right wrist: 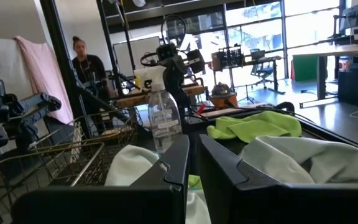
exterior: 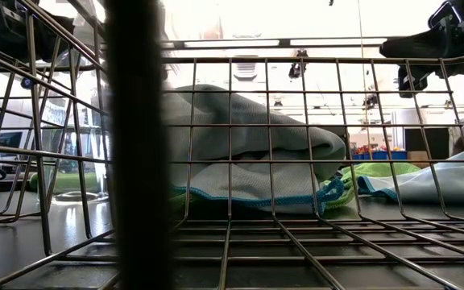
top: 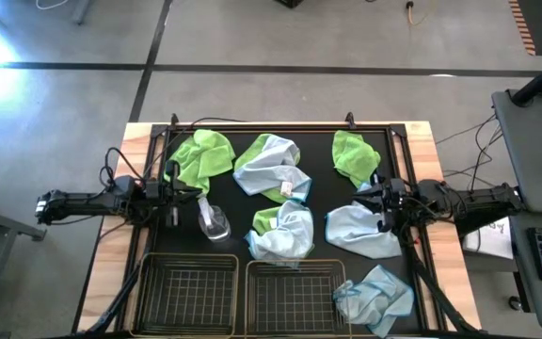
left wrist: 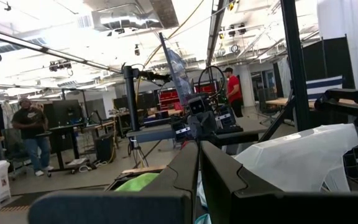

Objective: Sort microfiber towel by color & place in baskets
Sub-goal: Put the green microfiber cloth into the right wire basket

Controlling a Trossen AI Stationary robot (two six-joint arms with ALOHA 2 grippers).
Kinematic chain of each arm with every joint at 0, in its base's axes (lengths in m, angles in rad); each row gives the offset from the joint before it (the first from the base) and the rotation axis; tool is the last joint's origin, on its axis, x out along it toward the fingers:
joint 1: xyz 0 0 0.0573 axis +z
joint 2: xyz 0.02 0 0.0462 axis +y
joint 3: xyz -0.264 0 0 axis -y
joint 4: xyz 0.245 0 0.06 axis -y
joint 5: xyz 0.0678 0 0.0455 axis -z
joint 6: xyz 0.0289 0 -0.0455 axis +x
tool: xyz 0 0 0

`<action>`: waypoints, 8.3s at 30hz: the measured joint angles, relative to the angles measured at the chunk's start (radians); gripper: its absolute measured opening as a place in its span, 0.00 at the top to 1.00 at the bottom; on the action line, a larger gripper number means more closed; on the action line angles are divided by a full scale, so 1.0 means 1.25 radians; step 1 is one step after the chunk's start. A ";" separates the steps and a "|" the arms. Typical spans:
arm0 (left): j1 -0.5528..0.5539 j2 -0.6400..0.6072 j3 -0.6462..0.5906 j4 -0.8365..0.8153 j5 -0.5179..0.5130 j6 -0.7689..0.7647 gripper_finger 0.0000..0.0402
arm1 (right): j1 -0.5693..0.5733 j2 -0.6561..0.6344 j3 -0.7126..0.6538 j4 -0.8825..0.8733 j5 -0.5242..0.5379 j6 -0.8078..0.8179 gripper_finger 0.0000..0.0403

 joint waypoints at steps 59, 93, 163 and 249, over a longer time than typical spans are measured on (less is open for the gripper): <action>0.000 0.000 0.000 -0.001 -0.013 -0.106 1.00 | 0.000 0.000 0.000 -0.001 0.000 0.020 0.93; 0.000 0.000 0.000 0.002 -0.001 -0.002 1.00 | 0.000 0.000 0.000 0.008 0.075 0.077 0.93; 0.000 0.268 0.634 -0.644 -0.249 -0.091 1.00 | -0.411 0.739 0.719 -1.090 0.351 0.323 0.93; 0.000 0.250 0.633 -0.685 -0.249 -0.085 1.00 | -0.582 1.165 0.718 -0.812 0.117 -0.038 0.97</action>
